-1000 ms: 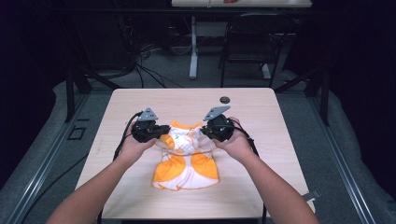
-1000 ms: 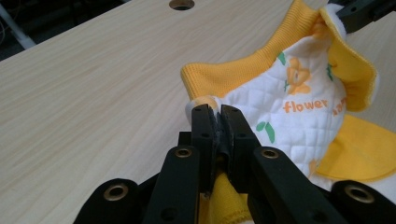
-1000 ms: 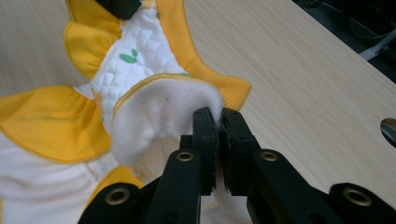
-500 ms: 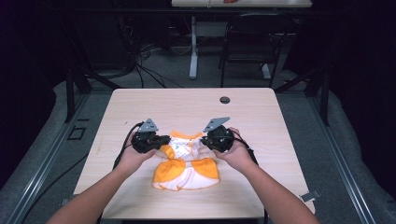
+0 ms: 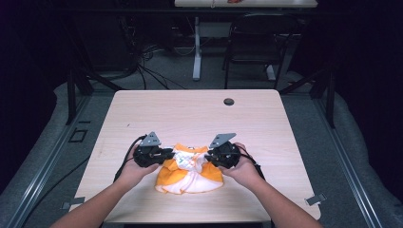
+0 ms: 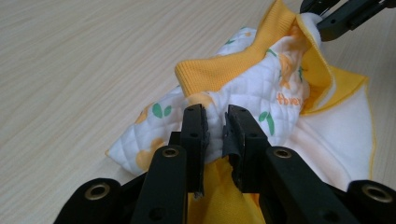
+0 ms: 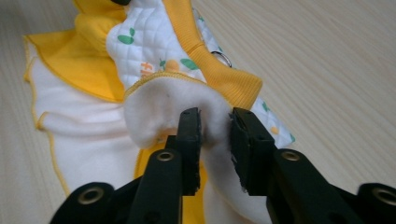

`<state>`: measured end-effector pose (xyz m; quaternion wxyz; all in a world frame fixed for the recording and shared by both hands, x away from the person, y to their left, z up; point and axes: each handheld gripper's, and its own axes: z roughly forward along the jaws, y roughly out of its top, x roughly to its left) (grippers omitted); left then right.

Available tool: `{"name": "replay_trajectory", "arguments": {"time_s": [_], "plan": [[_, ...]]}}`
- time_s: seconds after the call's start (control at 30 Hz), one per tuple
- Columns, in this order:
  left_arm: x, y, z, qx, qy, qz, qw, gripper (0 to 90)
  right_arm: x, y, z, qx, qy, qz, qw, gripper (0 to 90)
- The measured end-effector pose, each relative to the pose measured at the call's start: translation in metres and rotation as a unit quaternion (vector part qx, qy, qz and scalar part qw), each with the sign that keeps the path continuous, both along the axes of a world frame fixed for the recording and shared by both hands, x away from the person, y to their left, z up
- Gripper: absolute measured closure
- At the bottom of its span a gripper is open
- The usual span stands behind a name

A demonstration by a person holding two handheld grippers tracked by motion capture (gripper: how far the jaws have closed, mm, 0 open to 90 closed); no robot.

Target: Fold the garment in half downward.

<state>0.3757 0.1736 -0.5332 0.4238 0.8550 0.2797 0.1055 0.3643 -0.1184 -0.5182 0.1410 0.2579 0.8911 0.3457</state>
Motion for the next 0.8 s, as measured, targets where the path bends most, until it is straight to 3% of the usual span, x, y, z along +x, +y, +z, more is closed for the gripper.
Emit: {"name": "replay_trajectory", "arguments": {"time_s": [0.13, 0.27, 0.57, 0.67, 0.8], "plan": [[-0.003, 0.002, -0.003, -0.002, 0.004, 0.002, 1.0000, 78.2, -0.009, -0.005, 0.000, 0.011, 0.000, 0.001, 0.9999, 68.2], [-0.006, 0.003, -0.005, -0.006, 0.009, 0.000, 0.9999, 79.2, -0.018, -0.010, -0.002, 0.026, 0.010, 0.005, 0.9996, 72.1], [-0.008, 0.005, -0.008, -0.013, 0.018, 0.010, 0.9997, 81.8, -0.035, -0.015, -0.016, 0.013, 0.014, 0.015, 0.9997, 74.8], [-0.008, 0.005, -0.007, -0.012, 0.016, 0.007, 0.9998, 82.2, -0.038, -0.016, -0.009, 0.031, 0.004, 0.014, 0.9994, 77.0], [-0.010, 0.005, -0.006, -0.013, 0.016, 0.006, 0.9998, 82.6, -0.034, -0.019, 0.009, 0.066, -0.006, 0.003, 0.9978, 89.6]]}}
